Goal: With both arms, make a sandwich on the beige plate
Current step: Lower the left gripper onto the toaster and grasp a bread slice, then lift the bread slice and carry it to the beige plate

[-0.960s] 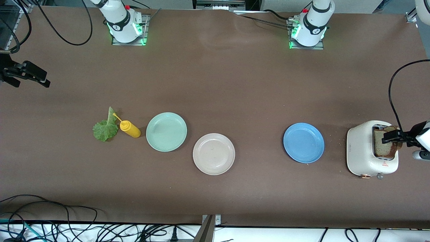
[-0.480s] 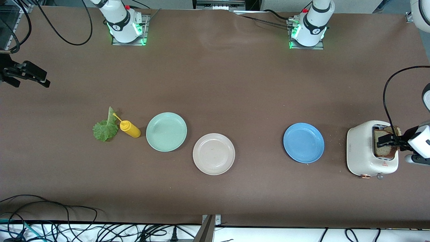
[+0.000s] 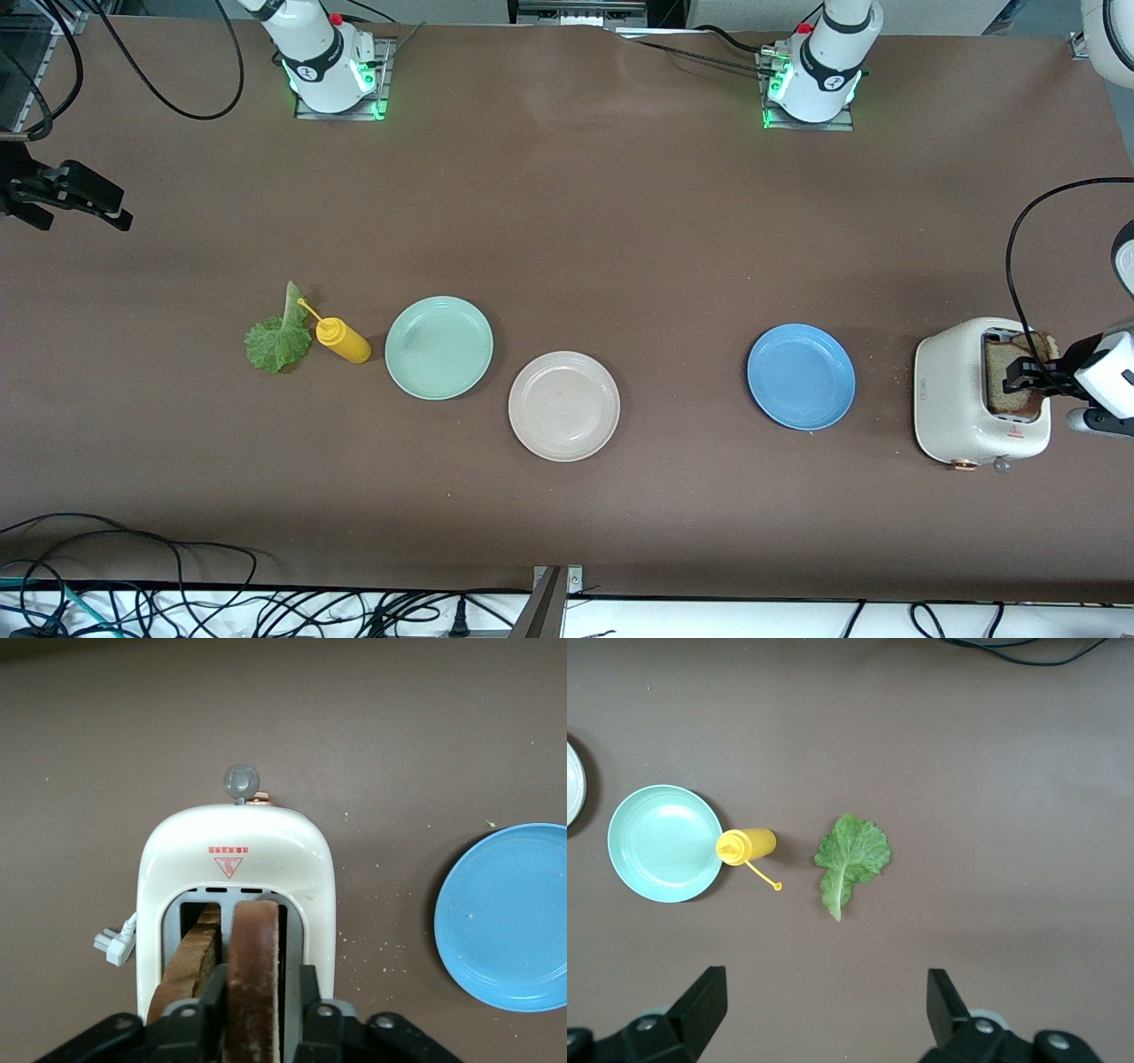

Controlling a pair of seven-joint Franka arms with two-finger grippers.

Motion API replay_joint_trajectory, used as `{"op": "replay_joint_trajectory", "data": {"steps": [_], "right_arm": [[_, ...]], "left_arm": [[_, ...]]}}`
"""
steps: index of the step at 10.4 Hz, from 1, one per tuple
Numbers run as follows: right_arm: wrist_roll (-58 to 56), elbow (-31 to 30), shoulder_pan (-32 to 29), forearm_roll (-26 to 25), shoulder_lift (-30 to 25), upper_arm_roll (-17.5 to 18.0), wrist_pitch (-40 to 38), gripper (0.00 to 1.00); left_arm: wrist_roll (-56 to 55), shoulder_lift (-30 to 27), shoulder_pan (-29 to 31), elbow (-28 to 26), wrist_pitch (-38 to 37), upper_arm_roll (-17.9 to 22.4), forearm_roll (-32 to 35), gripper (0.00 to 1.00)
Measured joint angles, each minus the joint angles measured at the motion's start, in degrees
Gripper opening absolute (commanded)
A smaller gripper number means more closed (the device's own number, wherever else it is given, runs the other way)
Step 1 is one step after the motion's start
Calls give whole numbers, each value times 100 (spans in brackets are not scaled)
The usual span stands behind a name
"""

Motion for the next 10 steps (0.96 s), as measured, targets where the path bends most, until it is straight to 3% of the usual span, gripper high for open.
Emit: {"op": "replay_joint_trajectory", "data": {"steps": [6, 10], "right_arm": [[0, 0, 0, 0, 0, 0, 0, 100], [0, 0, -1, 0, 0, -1, 1, 100]], "left_arm": [[-4, 0, 33, 209, -25, 20, 0, 0], [-348, -146, -1, 998, -1116, -46, -4, 0]]}}
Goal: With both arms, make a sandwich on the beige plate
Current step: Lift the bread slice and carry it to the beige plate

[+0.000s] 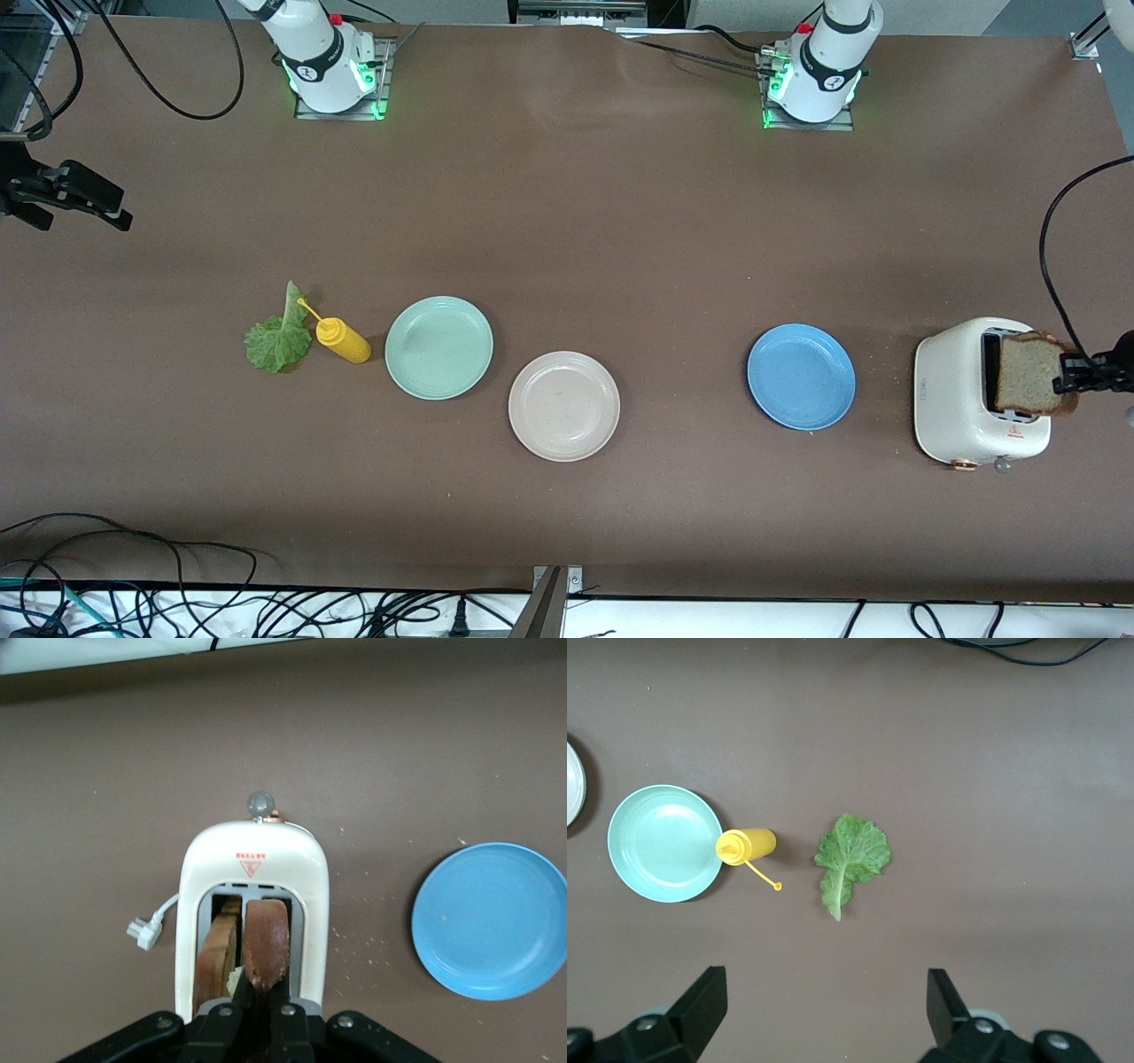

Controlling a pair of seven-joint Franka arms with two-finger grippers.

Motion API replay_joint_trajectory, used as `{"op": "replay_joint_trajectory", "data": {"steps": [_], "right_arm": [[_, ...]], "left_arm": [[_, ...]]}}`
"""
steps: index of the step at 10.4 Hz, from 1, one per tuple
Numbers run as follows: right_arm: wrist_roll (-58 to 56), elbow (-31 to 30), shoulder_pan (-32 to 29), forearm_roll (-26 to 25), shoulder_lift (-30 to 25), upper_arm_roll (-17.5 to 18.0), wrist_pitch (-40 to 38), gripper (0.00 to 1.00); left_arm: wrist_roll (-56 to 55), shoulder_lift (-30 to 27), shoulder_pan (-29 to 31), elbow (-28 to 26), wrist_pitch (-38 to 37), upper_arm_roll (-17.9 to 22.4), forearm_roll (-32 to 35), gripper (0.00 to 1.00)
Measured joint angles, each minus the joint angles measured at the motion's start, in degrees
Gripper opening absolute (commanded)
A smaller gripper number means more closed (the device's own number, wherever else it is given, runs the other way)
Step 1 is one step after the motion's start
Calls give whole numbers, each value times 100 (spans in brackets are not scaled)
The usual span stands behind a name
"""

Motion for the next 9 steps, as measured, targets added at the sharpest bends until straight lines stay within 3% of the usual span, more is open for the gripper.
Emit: {"op": "replay_joint_trajectory", "data": {"steps": [3, 7, 9], "right_arm": [[0, 0, -1, 0, 0, 1, 0, 100], [0, 1, -3, 0, 1, 2, 2, 100], [0, 2, -3, 0, 2, 2, 2, 100]], "left_arm": [[-1524, -107, -424, 336, -647, -239, -60, 0], [-4591, -23, -1285, 284, -671, -1023, -286, 0], [-5549, 235, -1830, 268, -320, -1101, -633, 0]]}}
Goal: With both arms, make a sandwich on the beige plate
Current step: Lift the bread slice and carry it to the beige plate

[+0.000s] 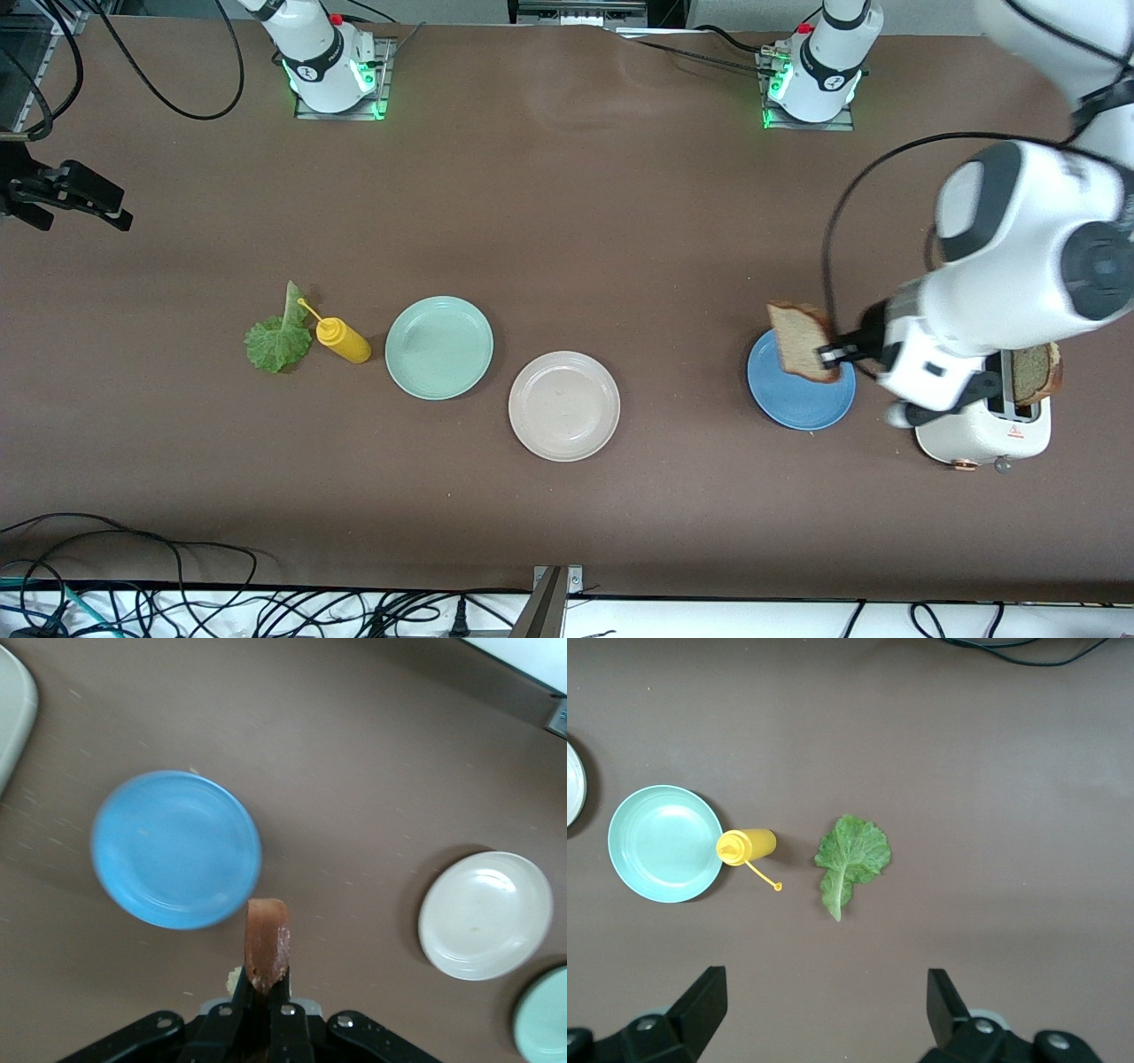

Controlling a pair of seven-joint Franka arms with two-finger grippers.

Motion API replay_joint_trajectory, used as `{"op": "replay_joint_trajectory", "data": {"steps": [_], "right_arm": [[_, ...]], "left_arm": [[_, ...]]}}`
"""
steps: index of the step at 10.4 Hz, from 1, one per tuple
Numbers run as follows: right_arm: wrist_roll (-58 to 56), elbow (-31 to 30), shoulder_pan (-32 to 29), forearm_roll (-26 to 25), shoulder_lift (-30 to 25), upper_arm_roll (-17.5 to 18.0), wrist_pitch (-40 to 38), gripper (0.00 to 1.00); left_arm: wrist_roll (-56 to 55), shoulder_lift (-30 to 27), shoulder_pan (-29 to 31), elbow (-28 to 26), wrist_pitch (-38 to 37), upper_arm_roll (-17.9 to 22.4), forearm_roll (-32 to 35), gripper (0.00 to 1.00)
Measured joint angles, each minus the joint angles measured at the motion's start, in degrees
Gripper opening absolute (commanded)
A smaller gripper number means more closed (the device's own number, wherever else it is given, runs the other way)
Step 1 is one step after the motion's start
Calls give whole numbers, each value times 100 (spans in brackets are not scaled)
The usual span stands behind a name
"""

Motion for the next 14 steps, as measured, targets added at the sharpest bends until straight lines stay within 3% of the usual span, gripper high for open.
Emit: {"op": "replay_joint_trajectory", "data": {"steps": [5, 9, 14], "right_arm": [[0, 2, -2, 0, 2, 0, 1, 100], [0, 3, -2, 0, 2, 0, 1, 100], [0, 3, -3, 0, 2, 1, 1, 100]], "left_arm": [[-1930, 814, -1235, -30, 2297, -16, -237, 0], [-2748, 1444, -1806, -152, 4348, -15, -237, 0], [-3021, 1740, -2067, -160, 4813, 15, -237, 0]]}}
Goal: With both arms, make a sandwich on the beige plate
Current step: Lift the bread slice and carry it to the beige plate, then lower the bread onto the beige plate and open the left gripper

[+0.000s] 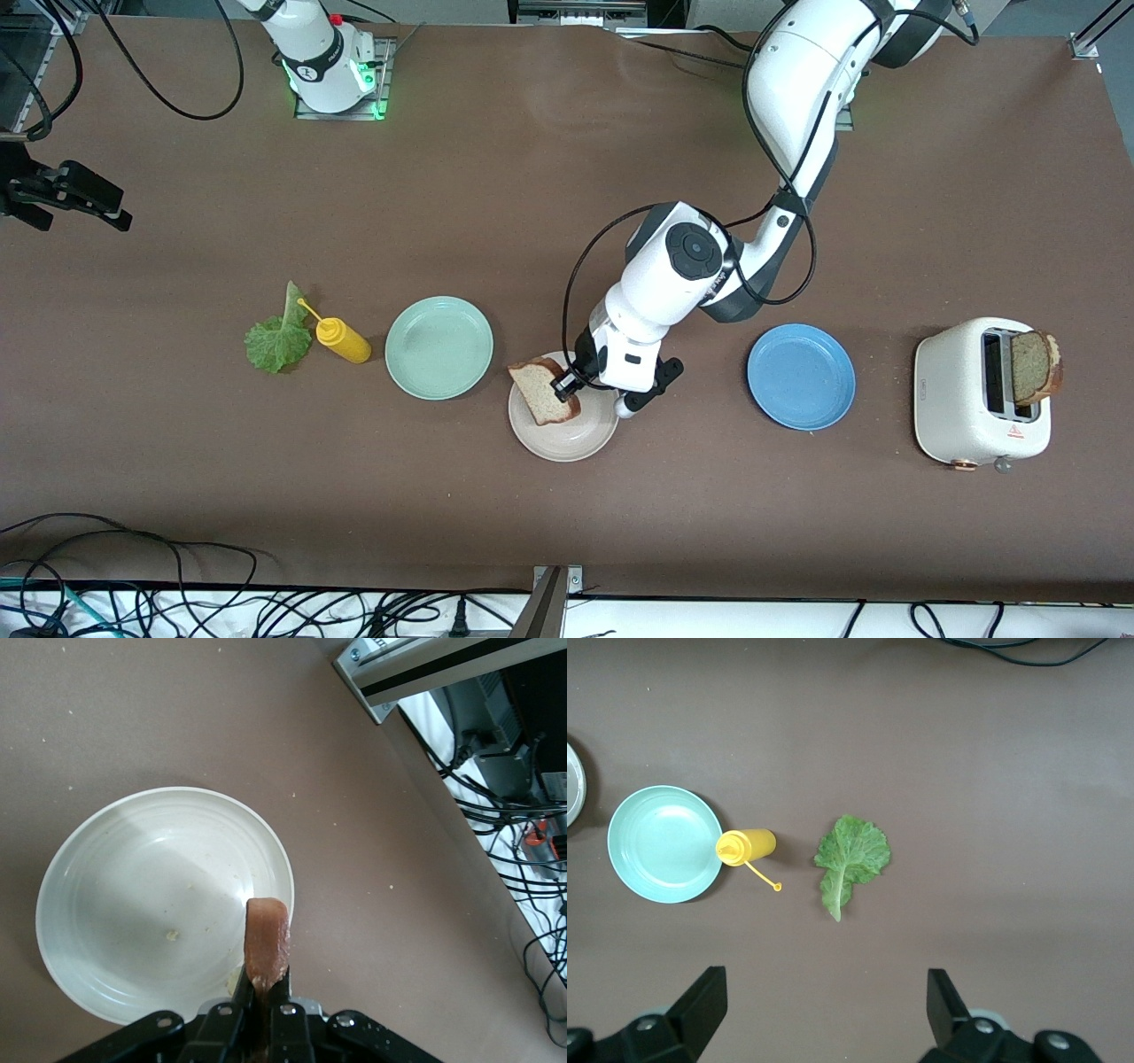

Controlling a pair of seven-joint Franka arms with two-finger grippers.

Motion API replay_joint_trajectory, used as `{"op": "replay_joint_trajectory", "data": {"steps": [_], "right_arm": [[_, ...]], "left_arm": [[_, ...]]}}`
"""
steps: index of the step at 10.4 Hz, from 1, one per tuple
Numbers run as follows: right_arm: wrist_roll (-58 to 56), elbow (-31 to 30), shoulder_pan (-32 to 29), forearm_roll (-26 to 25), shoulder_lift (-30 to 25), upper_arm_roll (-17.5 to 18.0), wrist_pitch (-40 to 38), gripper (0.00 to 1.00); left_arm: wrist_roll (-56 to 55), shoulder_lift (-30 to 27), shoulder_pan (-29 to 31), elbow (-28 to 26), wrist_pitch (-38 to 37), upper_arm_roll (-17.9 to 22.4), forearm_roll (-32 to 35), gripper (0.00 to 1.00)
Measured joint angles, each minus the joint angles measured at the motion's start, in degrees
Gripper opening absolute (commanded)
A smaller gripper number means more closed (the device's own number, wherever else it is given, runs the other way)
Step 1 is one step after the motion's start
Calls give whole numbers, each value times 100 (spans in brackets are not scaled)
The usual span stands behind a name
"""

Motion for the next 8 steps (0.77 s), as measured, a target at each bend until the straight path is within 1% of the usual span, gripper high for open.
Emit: {"op": "replay_joint_trajectory", "data": {"steps": [2, 5, 8], "right_arm": [[0, 0, 0, 0, 0, 0, 0, 100], [0, 0, 0, 0, 0, 0, 0, 100], [0, 0, 0, 0, 0, 0, 0, 100]], "left_arm": [[0, 160, 0, -3, 391, 13, 0, 0], [-1, 250, 1, -2, 537, 67, 0, 0], [-1, 280, -23, -2, 618, 74, 0, 5]]}}
